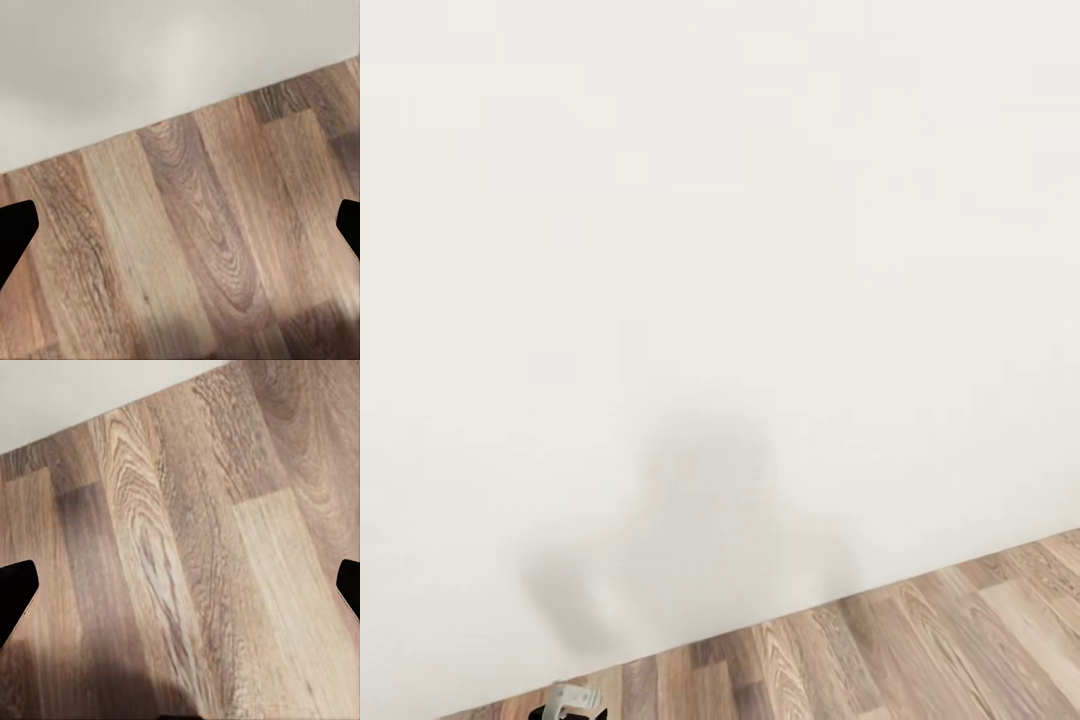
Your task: In the bedroom, move the book from the bed onto either nightstand, and place the two sandals side by side next to the bed.
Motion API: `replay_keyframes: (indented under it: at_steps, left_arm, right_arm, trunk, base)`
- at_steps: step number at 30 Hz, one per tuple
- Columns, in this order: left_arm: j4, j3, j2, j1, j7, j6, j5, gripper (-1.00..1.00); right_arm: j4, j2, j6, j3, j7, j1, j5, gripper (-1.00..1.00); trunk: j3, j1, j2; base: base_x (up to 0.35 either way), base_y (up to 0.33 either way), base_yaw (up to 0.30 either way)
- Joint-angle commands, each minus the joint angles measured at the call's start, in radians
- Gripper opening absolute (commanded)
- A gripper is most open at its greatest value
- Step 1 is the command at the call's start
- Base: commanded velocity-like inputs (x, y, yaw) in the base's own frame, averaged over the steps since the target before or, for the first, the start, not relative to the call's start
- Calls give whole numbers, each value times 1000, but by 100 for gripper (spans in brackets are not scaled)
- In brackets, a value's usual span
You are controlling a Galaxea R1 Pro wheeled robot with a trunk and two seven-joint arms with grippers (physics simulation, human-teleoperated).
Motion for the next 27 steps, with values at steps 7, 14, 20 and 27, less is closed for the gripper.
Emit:
replay_keyframes:
  at_steps: [7,14,20,27]
  left_arm:
    - [1,9,1,-1,-4,-2,-7,100]
    - [2,9,0,-1,-5,-2,-8,100]
    - [2,9,0,-1,-5,-2,-9,100]
    - [2,9,0,-1,-5,-2,-9,100]
  right_arm:
    - [1,0,-1,-5,7,-1,-3,100]
    - [3,0,-1,-4,7,-1,-3,100]
    - [3,0,-1,-5,7,-1,-3,100]
    - [3,0,-1,-5,7,-1,-3,100]
  trunk:
    - [-1,0,0]
    - [-1,0,0]
    - [-1,0,0]
    - [-1,0,0]
  base:
    - [327,0,0]
    - [108,0,-61]
    - [5,0,-259]
    - [0,0,-283]
